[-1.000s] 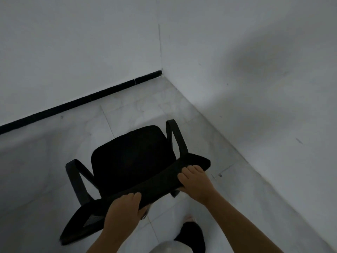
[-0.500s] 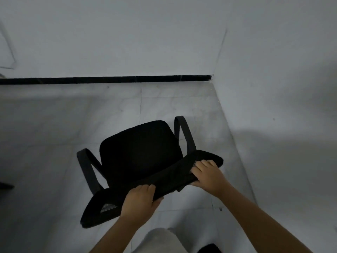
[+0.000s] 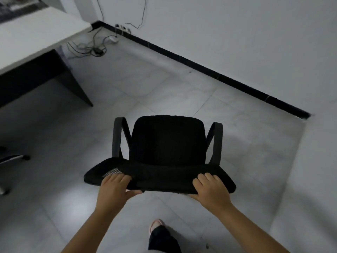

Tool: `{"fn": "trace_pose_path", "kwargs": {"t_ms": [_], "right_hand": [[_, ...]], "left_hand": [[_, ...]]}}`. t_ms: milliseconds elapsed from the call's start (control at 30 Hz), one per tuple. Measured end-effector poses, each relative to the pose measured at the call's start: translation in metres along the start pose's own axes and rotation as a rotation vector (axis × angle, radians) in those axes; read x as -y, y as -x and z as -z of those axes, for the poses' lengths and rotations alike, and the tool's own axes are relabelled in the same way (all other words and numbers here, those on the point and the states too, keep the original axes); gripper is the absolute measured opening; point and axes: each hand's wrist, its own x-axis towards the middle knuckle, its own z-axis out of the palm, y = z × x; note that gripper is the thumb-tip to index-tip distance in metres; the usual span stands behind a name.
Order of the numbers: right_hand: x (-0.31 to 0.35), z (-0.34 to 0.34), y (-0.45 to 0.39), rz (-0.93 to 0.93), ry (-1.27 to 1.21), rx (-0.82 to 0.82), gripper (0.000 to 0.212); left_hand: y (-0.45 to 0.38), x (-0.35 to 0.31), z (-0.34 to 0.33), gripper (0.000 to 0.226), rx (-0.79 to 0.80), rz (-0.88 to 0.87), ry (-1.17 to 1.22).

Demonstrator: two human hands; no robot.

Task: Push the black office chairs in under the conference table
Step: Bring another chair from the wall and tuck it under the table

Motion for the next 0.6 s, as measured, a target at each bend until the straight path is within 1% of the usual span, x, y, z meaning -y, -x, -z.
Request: {"fn": "trace_pose_path", "kwargs": {"t_ms": [67,167,267,433,600], "right_hand": [[-0.017,0.001,0.001,0.08,0.006,-0.006,0.044],[-0.043,0.002,-0.01,0.206,0.03,-0.019,0.041],[-0.065,0.0,-0.031,0.3,0.031,-0.034,0.038],[-0.078,-0.016,-0.088,0.322,-0.008,-0.074,0.036],[-0.061,-0.04,-0.146,0.372,-0.086,-0.09,0.037]], "left_hand": [[0.017,-0.018,-0.008,0.087,-0.079,0.057,0.005],[0.034,-0.043,-0.013,0.087,-0.065,0.177,-0.049],[0.043,-0.064,-0.019,0.087,-0.064,0.223,-0.073],[0.035,-0.076,-0.027,0.077,-0.089,0.327,-0.053],[0.014,-0.043,-0.028,0.078,-0.119,0.442,-0.077]]}}
